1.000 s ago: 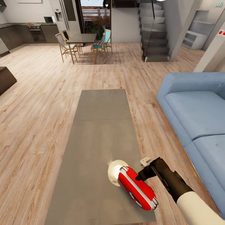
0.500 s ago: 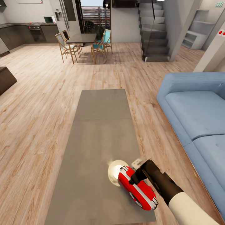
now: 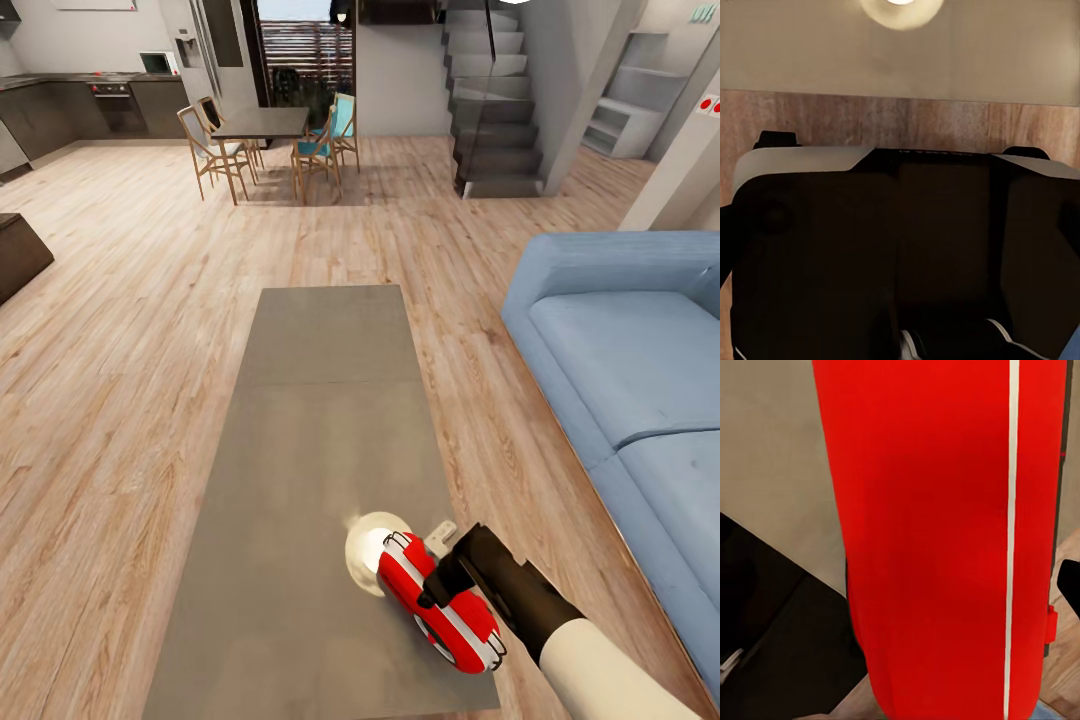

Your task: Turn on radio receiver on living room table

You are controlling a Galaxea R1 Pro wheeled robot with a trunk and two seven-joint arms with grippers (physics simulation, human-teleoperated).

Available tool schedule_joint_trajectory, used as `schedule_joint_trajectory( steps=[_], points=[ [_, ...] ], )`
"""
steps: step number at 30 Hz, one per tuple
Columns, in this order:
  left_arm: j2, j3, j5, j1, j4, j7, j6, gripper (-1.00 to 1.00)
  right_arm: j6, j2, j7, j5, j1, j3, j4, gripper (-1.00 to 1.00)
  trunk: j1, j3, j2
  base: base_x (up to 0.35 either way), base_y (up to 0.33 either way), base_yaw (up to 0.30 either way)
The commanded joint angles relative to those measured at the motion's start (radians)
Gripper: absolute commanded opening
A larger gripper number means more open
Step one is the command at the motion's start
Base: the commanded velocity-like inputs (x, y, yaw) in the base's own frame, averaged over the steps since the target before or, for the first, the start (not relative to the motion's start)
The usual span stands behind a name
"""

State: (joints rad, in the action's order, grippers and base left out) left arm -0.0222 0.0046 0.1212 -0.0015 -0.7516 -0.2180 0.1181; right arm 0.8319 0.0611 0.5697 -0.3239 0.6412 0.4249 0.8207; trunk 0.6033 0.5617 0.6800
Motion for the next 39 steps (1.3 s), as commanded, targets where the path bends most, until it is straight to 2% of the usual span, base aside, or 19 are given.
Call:
schedule_joint_trajectory(
  steps=[1, 17, 22, 39],
  points=[
    [0.0, 0.0, 0.0, 0.0, 0.0, 0.0, 0.0, 1.0, 0.0, 0.0, 0.0, 0.0, 0.0, 0.0, -0.001, 1.0, 0.0, 0.0, 0.0, 0.0, 0.0, 0.0],
    [-0.001, 0.0, 0.0, 0.0, 0.002, 0.0, 0.0, 1.0, -0.031, 0.006, 0.001, 0.0, 0.0, -0.006, -0.006, 1.0, 0.0, 0.0, 0.0, 0.0, 0.0, 0.0],
    [0.0, 0.0, 0.0, 0.0, 0.002, 0.0, 0.0, 1.0, -0.068, 0.007, 0.001, -0.003, 0.0, -0.009, -0.094, 1.0, 0.0, 0.0, 0.0, 0.0, 0.0, 0.0],
    [-0.001, 0.0, 0.0, 0.0, 0.002, 0.001, 0.0, 1.0, -0.091, 0.011, -0.001, -0.005, 0.0, -0.012, -0.118, 1.0, 0.0, 0.0, 0.0, 0.0, 0.0, 0.0]
  ],
)
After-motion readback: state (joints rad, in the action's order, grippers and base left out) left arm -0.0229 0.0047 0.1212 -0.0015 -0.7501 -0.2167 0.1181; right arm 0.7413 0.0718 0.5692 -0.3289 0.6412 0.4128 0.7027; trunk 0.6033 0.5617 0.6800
